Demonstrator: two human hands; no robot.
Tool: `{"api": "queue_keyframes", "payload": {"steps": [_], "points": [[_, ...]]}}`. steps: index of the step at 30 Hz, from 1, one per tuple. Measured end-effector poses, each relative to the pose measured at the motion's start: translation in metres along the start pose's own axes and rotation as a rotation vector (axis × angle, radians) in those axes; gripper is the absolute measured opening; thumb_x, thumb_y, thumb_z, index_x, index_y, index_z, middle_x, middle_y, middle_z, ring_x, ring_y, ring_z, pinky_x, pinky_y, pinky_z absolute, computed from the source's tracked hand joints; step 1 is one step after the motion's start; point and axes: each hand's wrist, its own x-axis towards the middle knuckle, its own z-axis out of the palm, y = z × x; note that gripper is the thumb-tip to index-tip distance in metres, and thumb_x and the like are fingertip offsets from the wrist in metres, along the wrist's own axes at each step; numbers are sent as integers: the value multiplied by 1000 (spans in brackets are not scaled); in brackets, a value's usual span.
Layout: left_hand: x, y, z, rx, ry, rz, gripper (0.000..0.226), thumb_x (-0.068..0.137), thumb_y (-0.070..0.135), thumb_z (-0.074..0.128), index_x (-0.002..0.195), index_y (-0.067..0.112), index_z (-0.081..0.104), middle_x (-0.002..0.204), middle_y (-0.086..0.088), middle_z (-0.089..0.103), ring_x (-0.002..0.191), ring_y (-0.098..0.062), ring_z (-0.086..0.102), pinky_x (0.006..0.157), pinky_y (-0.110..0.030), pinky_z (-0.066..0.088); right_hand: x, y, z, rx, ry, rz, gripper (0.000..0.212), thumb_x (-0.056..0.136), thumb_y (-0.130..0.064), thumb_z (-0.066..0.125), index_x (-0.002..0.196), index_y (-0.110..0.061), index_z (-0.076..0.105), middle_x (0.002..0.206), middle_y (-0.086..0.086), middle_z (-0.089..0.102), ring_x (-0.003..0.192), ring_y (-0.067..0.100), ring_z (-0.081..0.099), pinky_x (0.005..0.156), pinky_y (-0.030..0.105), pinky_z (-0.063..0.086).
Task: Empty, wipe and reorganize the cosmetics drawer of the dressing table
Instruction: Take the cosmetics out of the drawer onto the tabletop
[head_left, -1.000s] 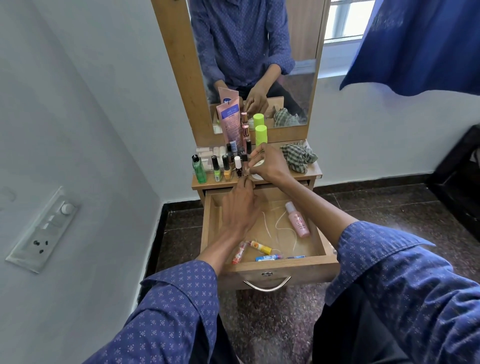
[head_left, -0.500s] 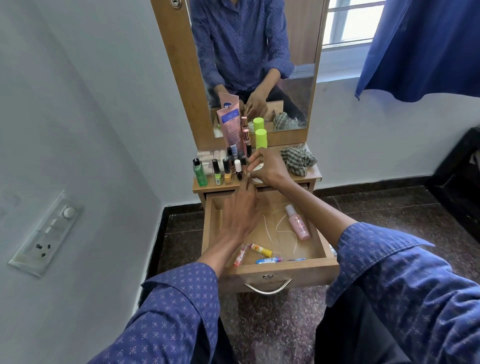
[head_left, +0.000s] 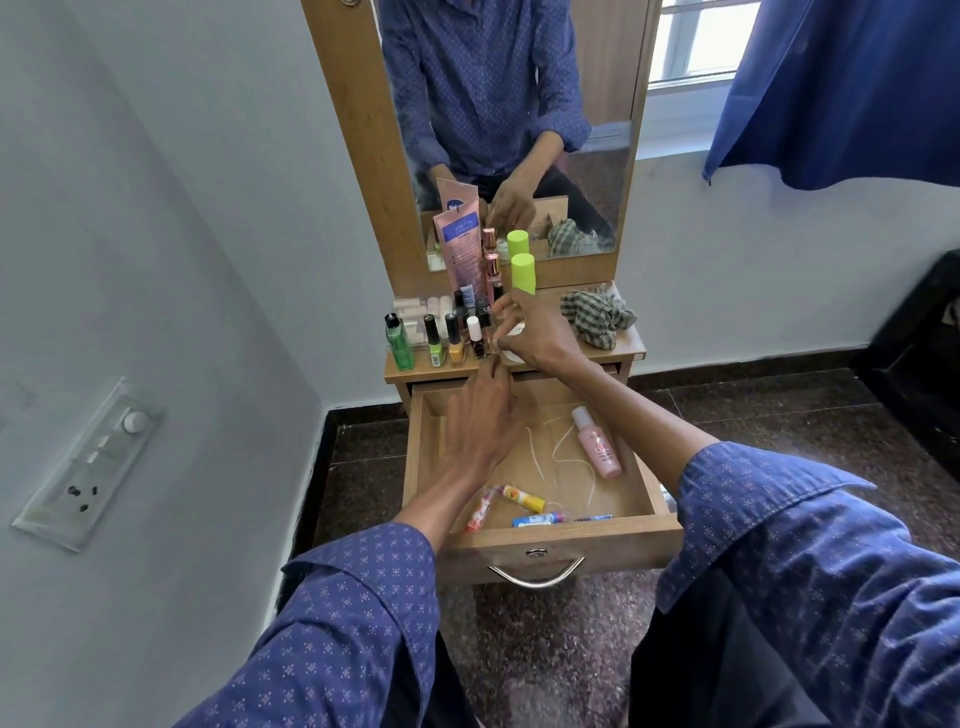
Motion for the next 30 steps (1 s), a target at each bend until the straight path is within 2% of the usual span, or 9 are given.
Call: {"api": "queue_keyframes", "payload": {"steps": [4,6,9,13,18,26,28,30], "points": [[0,-1,-1,-20,23,3,35,95,9,60,130,7,62,130,-7,65,83,-27,70,54,-27,33,-4,-4,1,-138,-12,-87,50,82,-14,73,126,-34,59,79,-16,74,90,8,70,81,38,59],[1,-2,-1,-26,22,4,29,93,9,60,122,8,64,124,-7,65,77,-26,69,53,-28,32,-5,-5,2,-210,9,-141,50,83,-13,69,127,-34,59,78,-14,73,84,10,70,75,39,60],[1,-4,1,-34,22,9,24,92,8,61,116,8,65,121,-7,65,73,-26,68,50,-30,32,-6,-5,3,-248,21,-181,48,83,-11,65,125,-33,59,76,-13,72,75,10,68,71,39,60],[1,-5,1,-47,45,25,24,92,8,61,116,6,66,127,-7,65,75,-27,69,50,-29,34,-6,-5,2,-255,47,-234,38,87,-8,61,120,-27,61,74,-10,71,75,16,69,74,43,59],[1,-5,2,-62,60,23,20,97,11,58,113,7,67,127,-7,64,77,-26,69,52,-35,50,-8,-5,-3,-244,51,-259,29,87,-9,59,108,-28,60,72,-10,68,69,14,66,71,43,59],[-3,-7,-8,-70,81,65,13,96,9,61,108,9,65,115,-3,61,70,-23,64,49,-32,41,-15,-9,-11,-208,35,-275,27,86,-6,63,107,-23,60,75,-9,70,65,10,63,71,40,57],[-5,-9,-12,-68,79,89,9,95,8,62,103,10,65,111,-2,61,67,-22,61,49,-31,34,-16,-9,-13,-197,39,-271,28,86,-6,64,109,-22,60,76,-9,70,63,4,59,71,38,56],[-6,-12,-14,-77,75,110,7,94,9,62,100,13,63,107,-1,59,66,-23,60,48,-33,34,-19,-9,-16,-190,36,-266,29,86,-7,65,110,-22,60,77,-10,71,62,2,59,71,37,55]]}}
